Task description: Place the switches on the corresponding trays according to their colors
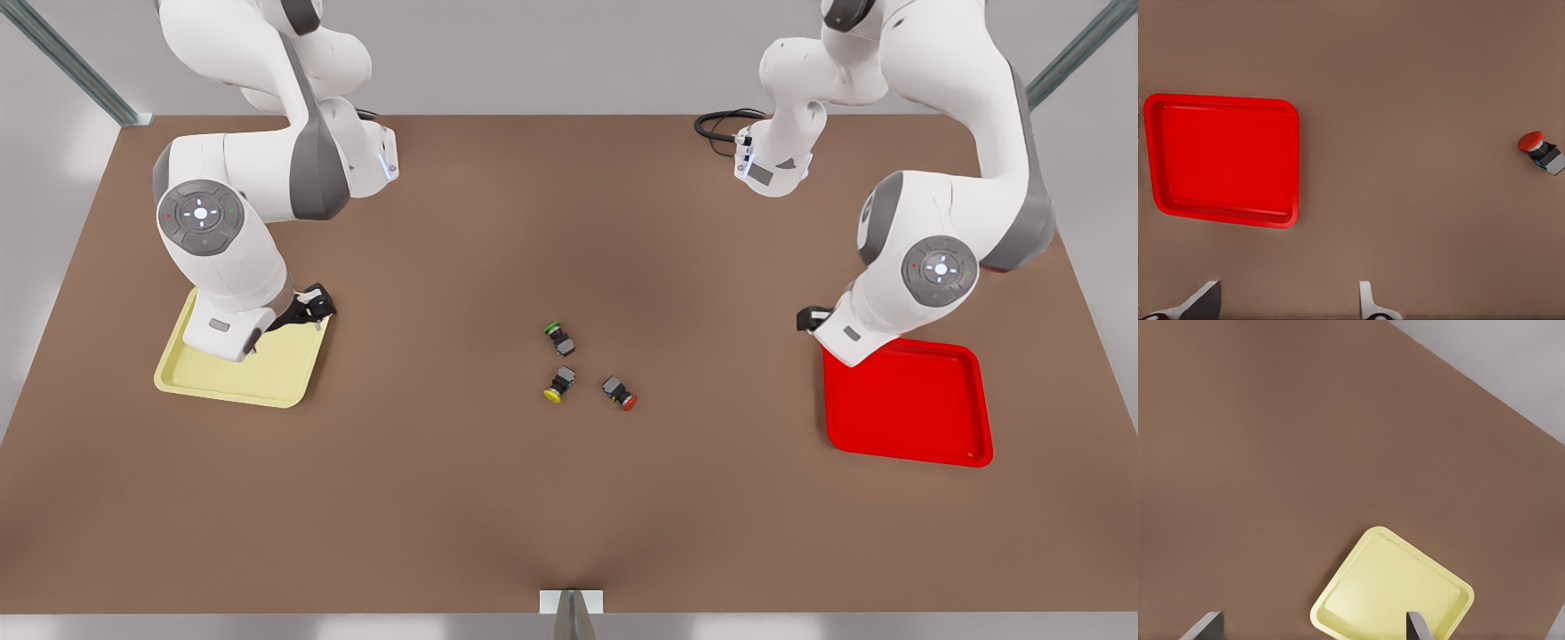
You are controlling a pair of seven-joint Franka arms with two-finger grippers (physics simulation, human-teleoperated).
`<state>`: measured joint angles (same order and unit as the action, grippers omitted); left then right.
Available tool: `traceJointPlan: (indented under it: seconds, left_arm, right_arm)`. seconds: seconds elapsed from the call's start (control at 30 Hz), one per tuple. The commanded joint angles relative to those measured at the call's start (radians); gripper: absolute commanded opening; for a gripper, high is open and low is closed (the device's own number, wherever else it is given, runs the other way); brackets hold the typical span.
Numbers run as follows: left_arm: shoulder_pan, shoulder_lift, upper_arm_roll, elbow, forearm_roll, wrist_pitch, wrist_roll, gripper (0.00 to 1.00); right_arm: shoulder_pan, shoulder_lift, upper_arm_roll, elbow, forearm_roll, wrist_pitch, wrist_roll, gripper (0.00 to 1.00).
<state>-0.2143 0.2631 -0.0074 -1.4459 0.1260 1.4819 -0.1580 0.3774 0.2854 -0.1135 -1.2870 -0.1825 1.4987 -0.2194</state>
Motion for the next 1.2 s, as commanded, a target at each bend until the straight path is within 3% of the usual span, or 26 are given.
traceJointPlan:
  seconds: [0.0, 0.07, 0.33, 0.47, 0.77, 1.17]
  left_arm:
    - [0.003, 0.004, 0.0, 0.001, 0.017, -0.006, 0.006, 1.0]
    - [-0.002, 0.015, -0.005, 0.005, 0.006, -0.014, -0.003, 1.0]
    - [-0.139, 0.211, -0.085, 0.044, -0.058, 0.136, -0.383, 1.0]
    - [-0.14, 0.272, -0.085, 0.044, -0.055, 0.212, -0.428, 1.0]
    - [-0.154, 0.308, -0.085, 0.03, -0.06, 0.212, -0.419, 1.0]
    - [-0.152, 0.335, -0.111, 0.03, -0.062, 0.219, -0.431, 1.0]
  right_arm:
    - [0.0, 0.0, 0.0, 0.0, 0.0, 0.0, 0.0, 1.0]
    - [0.011, 0.017, 0.0, 0.002, 0.0, 0.029, 0.002, 1.0]
    - [0.363, 0.374, 0.0, 0.008, 0.121, 0.38, 0.807, 1.0]
    - [0.393, 0.471, 0.0, 0.006, 0.244, 0.526, 1.012, 1.0]
    - [0.433, 0.603, 0.0, 0.0, 0.244, 0.727, 1.146, 1.0]
    - [0.445, 0.652, 0.008, -0.009, 0.247, 0.752, 1.282, 1.0]
